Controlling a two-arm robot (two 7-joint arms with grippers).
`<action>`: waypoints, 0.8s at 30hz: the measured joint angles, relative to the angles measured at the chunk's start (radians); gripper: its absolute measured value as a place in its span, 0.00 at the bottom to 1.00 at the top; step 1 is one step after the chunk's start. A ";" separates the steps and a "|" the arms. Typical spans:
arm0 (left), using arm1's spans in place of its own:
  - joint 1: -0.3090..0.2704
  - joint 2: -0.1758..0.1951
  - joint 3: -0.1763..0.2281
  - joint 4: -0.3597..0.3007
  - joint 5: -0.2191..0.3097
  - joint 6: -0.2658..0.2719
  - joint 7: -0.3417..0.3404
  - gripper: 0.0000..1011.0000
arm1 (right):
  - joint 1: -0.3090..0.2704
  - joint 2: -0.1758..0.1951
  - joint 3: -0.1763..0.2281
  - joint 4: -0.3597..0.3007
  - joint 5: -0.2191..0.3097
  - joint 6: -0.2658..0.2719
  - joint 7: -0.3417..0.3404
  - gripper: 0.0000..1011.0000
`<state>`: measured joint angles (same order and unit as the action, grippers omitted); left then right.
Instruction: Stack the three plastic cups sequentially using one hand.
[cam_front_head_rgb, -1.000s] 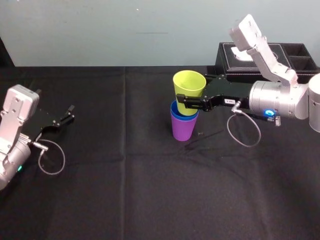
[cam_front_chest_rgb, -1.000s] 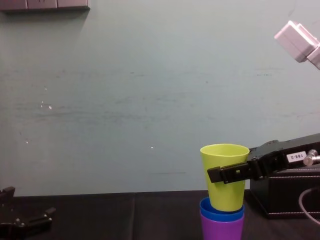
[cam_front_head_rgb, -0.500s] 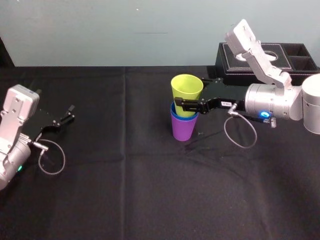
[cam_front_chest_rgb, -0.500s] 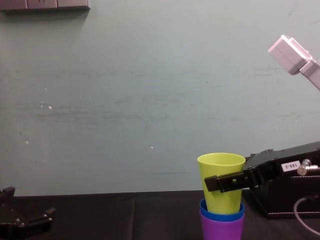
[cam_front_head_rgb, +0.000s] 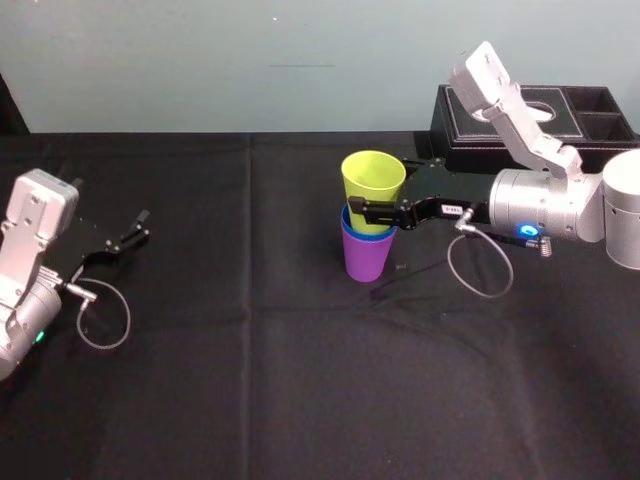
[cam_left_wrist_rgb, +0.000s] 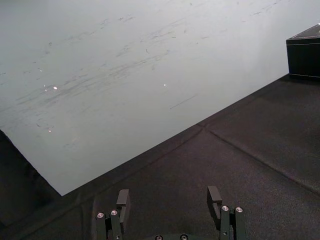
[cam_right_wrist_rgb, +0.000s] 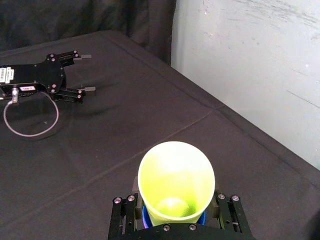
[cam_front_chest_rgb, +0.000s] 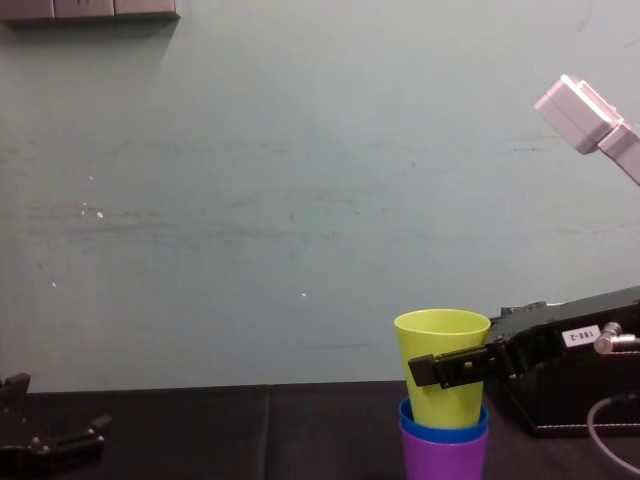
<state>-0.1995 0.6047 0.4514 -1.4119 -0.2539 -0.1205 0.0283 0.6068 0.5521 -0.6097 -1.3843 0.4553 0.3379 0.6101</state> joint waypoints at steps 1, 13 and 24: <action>0.000 0.000 0.000 0.000 0.000 0.000 0.000 1.00 | 0.000 0.000 0.000 0.000 0.000 0.000 0.000 0.73; 0.000 0.000 0.000 0.000 0.000 0.000 0.000 1.00 | 0.000 0.001 0.001 -0.002 0.001 0.001 -0.001 0.94; 0.000 0.000 0.000 0.000 0.000 0.000 0.000 1.00 | 0.000 0.001 0.001 -0.003 0.001 0.002 -0.001 0.99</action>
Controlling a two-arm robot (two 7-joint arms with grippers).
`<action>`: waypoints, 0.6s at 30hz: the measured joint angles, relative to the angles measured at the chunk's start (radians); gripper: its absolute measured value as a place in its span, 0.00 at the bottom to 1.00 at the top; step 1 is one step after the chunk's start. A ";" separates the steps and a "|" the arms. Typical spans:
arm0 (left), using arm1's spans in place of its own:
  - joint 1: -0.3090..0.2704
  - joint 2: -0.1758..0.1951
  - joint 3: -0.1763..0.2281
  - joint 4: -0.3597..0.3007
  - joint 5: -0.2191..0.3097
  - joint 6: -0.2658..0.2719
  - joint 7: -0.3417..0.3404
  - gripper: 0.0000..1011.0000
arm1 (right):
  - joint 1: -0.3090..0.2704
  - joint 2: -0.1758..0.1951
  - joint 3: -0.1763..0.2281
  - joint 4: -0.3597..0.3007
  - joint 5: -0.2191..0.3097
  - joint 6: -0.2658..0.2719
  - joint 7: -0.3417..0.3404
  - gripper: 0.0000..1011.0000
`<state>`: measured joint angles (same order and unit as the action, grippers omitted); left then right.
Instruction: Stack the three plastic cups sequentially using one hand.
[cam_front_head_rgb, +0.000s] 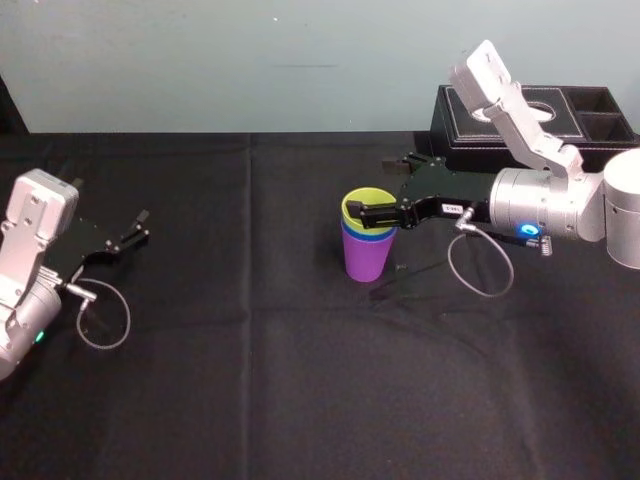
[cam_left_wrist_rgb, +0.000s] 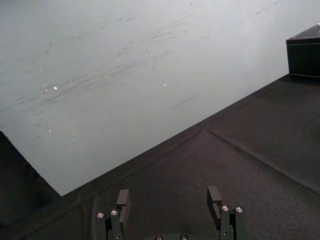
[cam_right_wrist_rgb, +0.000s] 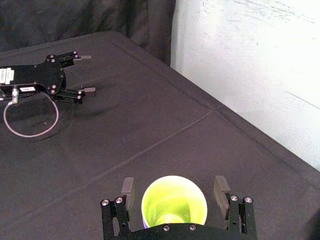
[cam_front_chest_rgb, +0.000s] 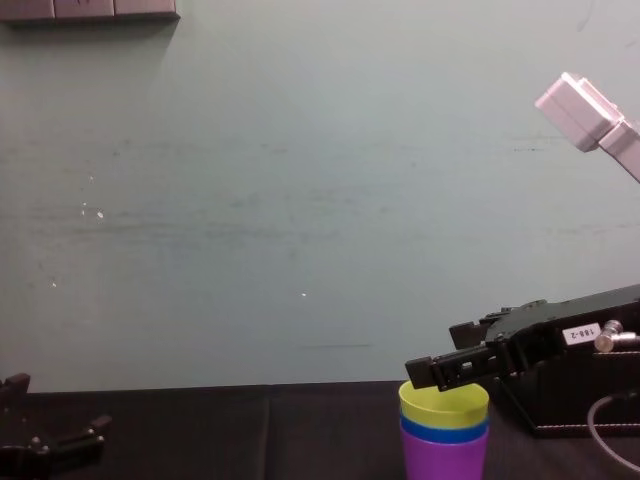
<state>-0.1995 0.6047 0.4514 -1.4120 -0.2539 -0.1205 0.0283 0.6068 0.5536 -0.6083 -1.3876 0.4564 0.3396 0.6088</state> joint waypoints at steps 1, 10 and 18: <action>0.000 0.000 0.000 0.000 0.000 0.000 0.000 1.00 | 0.000 0.000 0.000 0.000 0.000 0.000 0.000 0.99; 0.000 0.000 0.000 0.000 0.000 0.000 0.000 1.00 | -0.014 0.006 0.007 -0.019 0.000 -0.011 -0.009 0.99; 0.000 0.000 0.000 0.000 0.000 0.000 0.000 1.00 | -0.097 0.053 0.074 -0.093 0.015 -0.059 -0.057 0.99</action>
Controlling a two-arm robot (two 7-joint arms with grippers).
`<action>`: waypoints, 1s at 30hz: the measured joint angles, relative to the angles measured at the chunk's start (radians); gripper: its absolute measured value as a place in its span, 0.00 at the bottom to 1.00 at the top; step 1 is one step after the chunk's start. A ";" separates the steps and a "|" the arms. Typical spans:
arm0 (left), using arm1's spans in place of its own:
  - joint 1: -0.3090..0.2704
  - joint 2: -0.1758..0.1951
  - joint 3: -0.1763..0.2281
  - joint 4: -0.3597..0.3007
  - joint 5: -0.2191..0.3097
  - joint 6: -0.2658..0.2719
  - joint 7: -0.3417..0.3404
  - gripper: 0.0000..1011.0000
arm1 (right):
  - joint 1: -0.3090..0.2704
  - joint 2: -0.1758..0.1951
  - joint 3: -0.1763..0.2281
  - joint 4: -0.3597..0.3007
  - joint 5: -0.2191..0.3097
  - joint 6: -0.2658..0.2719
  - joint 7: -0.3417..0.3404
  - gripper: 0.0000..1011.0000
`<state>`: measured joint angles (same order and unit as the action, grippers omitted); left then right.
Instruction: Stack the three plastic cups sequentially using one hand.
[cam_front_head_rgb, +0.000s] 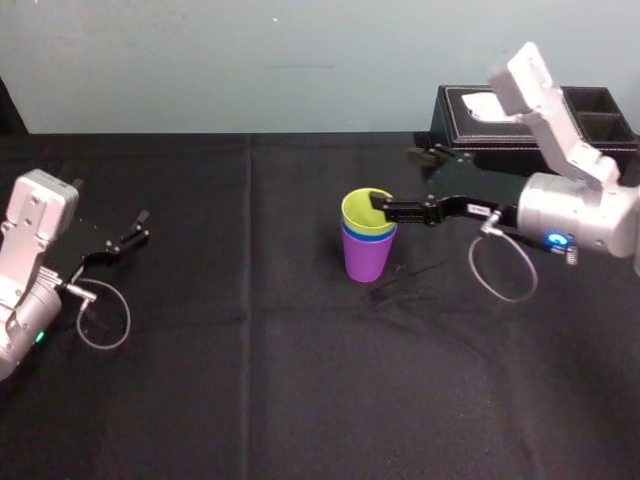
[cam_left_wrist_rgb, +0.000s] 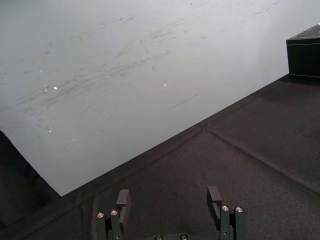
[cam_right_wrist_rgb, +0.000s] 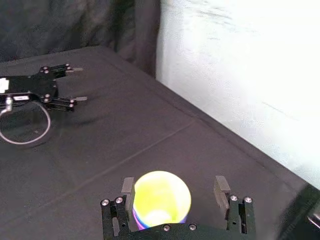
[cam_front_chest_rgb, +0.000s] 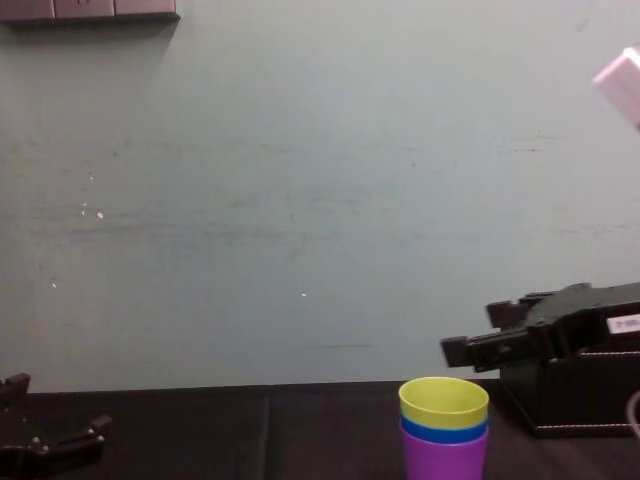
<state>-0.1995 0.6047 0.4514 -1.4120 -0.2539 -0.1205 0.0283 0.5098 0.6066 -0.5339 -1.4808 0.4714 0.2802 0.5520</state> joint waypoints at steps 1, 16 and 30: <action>0.000 0.000 0.000 0.000 0.000 0.000 0.000 1.00 | -0.007 0.005 0.007 -0.004 0.002 -0.003 -0.004 0.99; 0.000 0.000 0.000 0.000 0.000 0.000 0.000 1.00 | -0.160 0.077 0.146 -0.041 0.023 -0.065 -0.094 0.99; 0.000 0.000 0.000 0.000 0.000 0.000 0.000 1.00 | -0.248 0.060 0.217 -0.002 0.011 -0.095 -0.136 0.99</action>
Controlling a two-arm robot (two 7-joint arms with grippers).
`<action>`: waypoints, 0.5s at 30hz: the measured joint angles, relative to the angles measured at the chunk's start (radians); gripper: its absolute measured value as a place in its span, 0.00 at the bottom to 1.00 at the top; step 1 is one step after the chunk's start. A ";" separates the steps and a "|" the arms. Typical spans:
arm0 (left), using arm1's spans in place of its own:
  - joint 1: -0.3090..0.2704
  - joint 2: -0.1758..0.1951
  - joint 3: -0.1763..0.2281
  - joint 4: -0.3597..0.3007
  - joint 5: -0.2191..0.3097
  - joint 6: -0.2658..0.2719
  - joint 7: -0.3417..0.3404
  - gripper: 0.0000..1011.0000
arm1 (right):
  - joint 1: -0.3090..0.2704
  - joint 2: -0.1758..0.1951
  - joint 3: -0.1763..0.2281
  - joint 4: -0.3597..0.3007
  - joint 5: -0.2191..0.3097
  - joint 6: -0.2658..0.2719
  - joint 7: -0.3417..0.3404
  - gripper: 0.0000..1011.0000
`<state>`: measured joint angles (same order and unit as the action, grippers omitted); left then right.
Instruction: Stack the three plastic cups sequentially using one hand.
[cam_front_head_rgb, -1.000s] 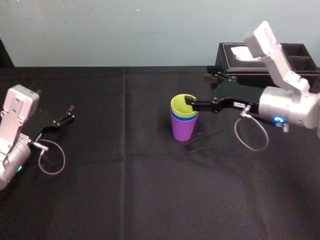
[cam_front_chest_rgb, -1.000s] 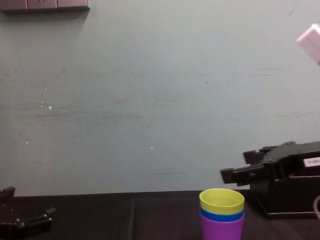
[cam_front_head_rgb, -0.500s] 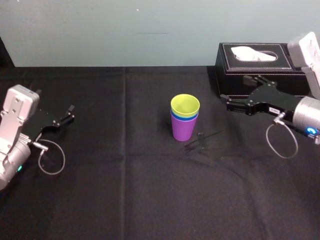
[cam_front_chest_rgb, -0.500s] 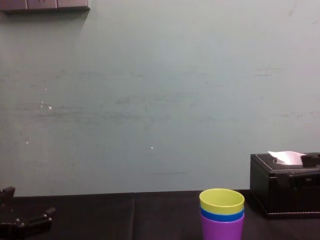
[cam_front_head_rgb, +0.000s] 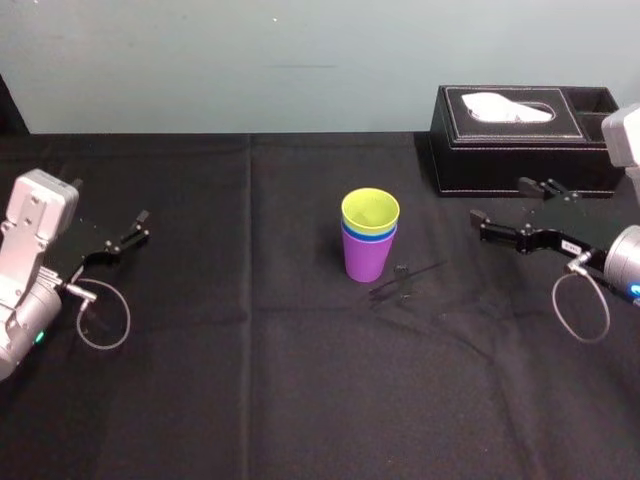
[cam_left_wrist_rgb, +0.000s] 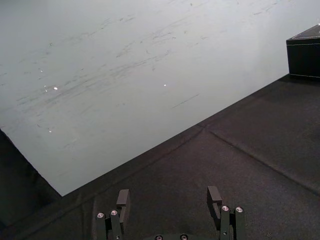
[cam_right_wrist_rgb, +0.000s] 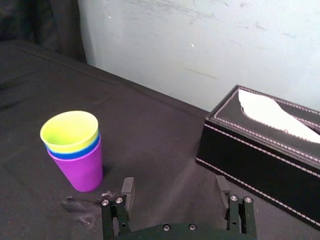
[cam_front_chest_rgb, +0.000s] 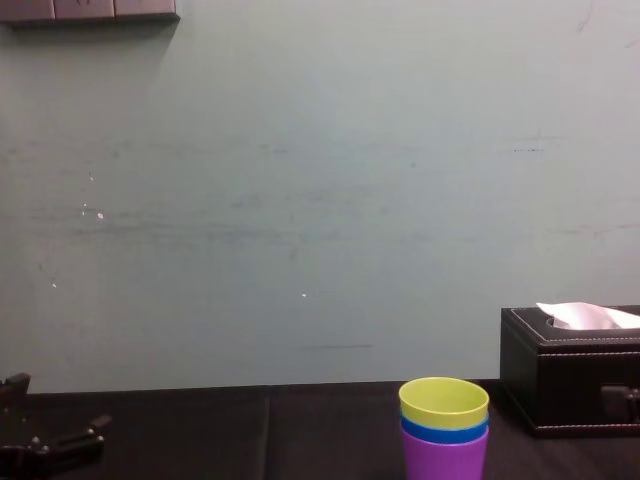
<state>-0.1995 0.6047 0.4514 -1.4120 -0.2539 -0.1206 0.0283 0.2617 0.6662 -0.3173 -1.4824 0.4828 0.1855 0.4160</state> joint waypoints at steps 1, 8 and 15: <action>0.000 0.000 0.000 0.000 0.000 0.000 0.000 1.00 | -0.002 -0.002 0.002 0.002 -0.001 0.000 -0.001 0.99; 0.000 0.000 0.000 0.000 0.000 0.000 0.000 1.00 | 0.000 0.000 0.000 0.000 -0.001 0.000 -0.001 0.99; 0.000 0.000 0.000 0.000 0.000 0.000 0.000 1.00 | 0.002 0.001 -0.002 -0.001 -0.001 0.000 0.000 0.99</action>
<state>-0.1995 0.6047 0.4514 -1.4120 -0.2539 -0.1205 0.0283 0.2640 0.6674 -0.3191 -1.4839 0.4822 0.1851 0.4157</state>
